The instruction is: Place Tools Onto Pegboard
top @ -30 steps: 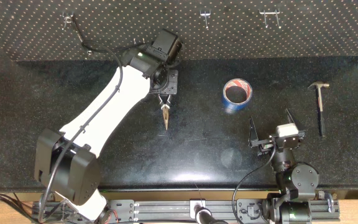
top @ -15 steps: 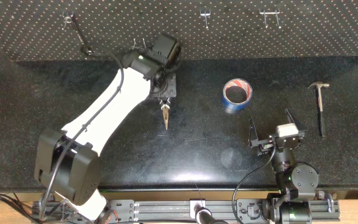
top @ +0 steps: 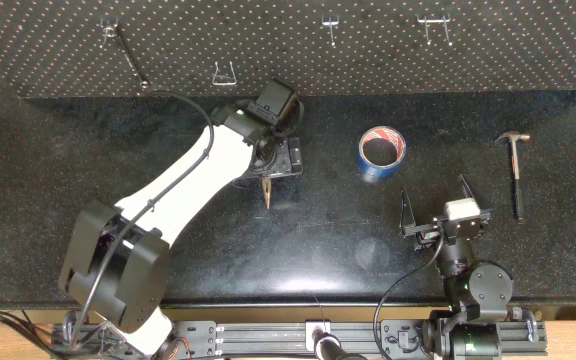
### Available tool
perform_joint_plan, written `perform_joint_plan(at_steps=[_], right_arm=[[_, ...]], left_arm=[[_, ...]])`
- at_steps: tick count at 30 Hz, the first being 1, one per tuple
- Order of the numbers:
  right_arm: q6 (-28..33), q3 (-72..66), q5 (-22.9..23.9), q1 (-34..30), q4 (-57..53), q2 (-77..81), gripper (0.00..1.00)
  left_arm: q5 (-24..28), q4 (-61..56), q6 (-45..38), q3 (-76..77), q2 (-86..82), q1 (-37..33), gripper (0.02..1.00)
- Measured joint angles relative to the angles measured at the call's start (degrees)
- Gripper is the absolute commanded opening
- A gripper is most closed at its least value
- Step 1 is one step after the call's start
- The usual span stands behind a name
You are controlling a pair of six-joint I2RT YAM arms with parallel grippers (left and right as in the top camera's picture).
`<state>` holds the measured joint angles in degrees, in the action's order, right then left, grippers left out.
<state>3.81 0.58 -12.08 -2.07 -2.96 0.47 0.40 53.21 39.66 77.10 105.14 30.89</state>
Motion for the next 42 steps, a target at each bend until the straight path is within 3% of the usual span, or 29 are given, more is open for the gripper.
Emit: perform_joint_plan(at_steps=[15,25,36,37,38,39,40,41,42], right_arm=[[0.0,0.0,0.0,0.0,0.0,0.0,0.976],[0.0,0.0,0.0,0.0,0.0,0.0,0.976],[0.0,0.0,0.0,0.0,0.0,0.0,0.976],[0.0,0.0,0.0,0.0,0.0,0.0,0.976],[0.0,0.0,0.0,0.0,0.0,0.0,0.976],[0.0,0.0,0.0,0.0,0.0,0.0,0.976],[0.0,0.0,0.0,0.0,0.0,0.0,0.976],[0.0,0.0,0.0,0.0,0.0,0.0,0.976],[0.0,0.0,0.0,0.0,0.0,0.0,0.976]], left_arm=[[-0.3,-0.7,0.1,0.0,4.4,-3.2,0.996],[0.7,-1.7,-5.5,0.1,7.4,-3.2,0.998],[0.7,-1.4,-6.0,0.6,8.0,-3.2,0.998],[0.7,-1.3,-6.0,0.7,8.1,-3.2,0.972],[0.7,-1.2,-6.1,0.8,8.1,-3.2,0.772],[0.6,-1.1,-6.2,0.8,8.2,-3.2,0.367],[0.6,-1.1,-6.2,0.8,8.2,-3.2,0.126],[0.5,-1.1,-6.4,0.8,8.2,-3.2,0.029],[0.7,-1.1,-6.4,0.9,8.2,-3.2,0.029]])
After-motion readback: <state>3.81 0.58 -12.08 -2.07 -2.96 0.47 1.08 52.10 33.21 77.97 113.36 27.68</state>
